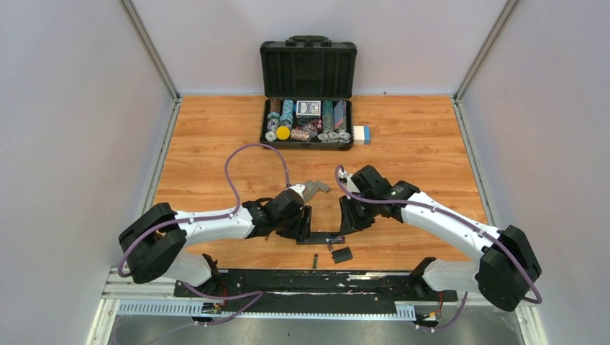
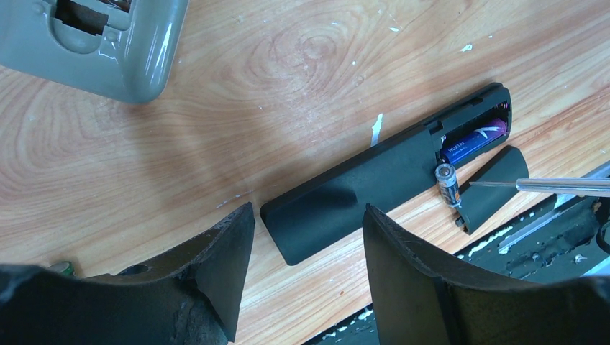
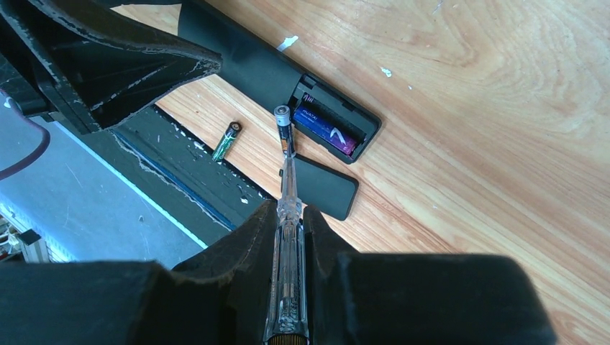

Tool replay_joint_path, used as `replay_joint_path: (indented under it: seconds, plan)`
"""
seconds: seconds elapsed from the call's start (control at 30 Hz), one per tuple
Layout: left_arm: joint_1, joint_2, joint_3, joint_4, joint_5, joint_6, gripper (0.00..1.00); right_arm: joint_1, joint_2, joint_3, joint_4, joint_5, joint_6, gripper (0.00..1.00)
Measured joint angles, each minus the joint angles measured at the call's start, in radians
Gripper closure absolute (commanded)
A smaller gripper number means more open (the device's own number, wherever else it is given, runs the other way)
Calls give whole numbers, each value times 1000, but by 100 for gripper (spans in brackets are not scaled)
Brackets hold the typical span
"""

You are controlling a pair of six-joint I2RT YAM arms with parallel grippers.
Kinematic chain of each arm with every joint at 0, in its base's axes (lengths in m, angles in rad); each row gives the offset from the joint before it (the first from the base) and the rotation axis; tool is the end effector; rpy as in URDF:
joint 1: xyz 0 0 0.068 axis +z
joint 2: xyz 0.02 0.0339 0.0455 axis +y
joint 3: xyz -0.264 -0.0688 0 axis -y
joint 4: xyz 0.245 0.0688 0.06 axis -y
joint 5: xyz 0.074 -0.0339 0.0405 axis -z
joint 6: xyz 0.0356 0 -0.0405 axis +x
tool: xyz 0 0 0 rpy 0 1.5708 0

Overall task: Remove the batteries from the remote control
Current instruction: Unload the battery from the remote control.

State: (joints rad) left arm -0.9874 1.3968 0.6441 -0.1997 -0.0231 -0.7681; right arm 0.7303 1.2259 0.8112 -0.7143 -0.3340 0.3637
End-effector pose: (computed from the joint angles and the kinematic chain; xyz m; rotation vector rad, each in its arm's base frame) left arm 0.1426 -0.2146 0.1605 0.2812 2.6436 -0.6337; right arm 0.1600 0.1589 0.2209 -0.6242 2.7766 0.7416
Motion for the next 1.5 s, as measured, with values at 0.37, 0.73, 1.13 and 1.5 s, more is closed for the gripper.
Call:
replay_joint_path:
  seconds: [0.37, 0.73, 1.13, 1.5]
  plan:
    - [0, 0, 0, 1, 4, 9, 34, 0, 45, 0, 36, -1, 0, 100]
    - [0, 0, 0, 2, 5, 9, 34, 0, 71, 0, 71, -34, -4, 100]
    - [0, 0, 0, 2, 7, 9, 34, 0, 41, 0, 72, -13, -6, 100]
    - [0, 0, 0, 4, 13, 10, 34, 0, -63, 33, -64, 166, 8, 100]
